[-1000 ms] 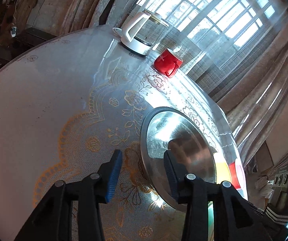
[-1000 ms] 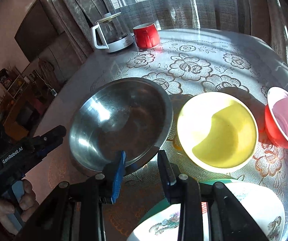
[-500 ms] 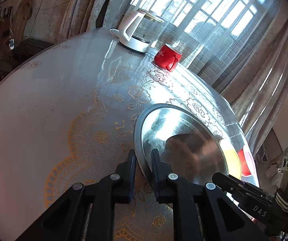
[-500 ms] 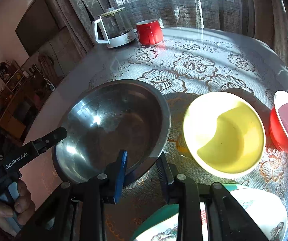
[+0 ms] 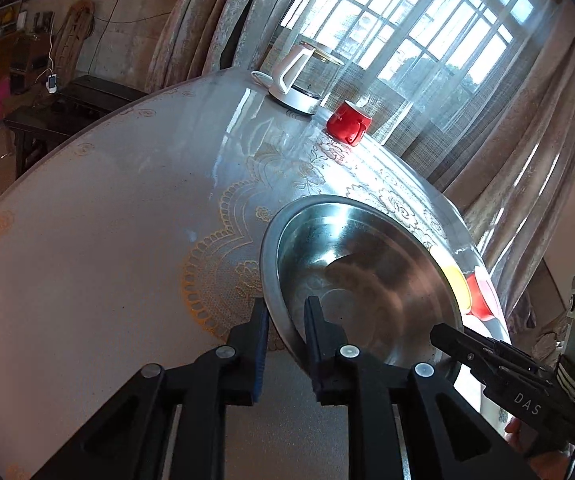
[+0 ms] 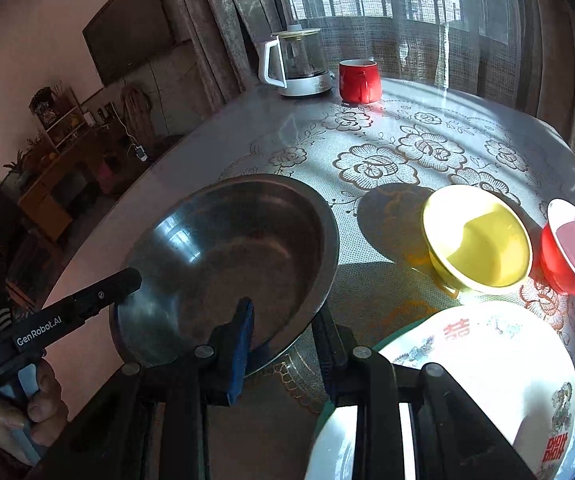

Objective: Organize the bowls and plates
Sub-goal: 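Lift the steel bowl with the left tool and carry it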

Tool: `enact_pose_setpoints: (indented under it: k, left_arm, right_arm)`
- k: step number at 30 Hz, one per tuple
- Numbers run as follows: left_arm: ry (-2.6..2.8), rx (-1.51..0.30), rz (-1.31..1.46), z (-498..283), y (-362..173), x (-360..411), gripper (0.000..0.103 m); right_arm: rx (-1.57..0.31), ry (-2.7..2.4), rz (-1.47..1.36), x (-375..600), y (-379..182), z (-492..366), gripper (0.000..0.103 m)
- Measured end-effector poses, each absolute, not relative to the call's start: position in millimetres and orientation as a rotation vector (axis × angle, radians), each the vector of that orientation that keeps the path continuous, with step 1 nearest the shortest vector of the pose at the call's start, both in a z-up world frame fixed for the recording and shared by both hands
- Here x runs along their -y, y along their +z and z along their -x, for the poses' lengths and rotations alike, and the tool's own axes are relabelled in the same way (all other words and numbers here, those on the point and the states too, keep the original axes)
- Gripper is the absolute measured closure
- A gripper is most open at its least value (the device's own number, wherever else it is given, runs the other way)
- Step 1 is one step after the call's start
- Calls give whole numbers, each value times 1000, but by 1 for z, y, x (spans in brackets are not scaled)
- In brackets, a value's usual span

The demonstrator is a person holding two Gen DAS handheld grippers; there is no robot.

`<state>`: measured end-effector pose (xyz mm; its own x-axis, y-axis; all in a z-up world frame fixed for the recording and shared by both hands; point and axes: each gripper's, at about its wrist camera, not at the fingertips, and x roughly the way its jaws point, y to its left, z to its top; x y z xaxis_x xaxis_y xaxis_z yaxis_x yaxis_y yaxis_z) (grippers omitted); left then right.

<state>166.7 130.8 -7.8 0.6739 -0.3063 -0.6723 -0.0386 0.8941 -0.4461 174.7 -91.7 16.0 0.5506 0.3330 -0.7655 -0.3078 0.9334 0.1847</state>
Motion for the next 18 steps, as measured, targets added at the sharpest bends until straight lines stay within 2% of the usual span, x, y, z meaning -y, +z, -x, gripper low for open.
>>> enact_pose_setpoints:
  k: [18]
  left_arm:
    - [-105,-825,421,-74,-17,-150,85]
  right_arm:
    - [-897,498,-25,79,10,-87,73]
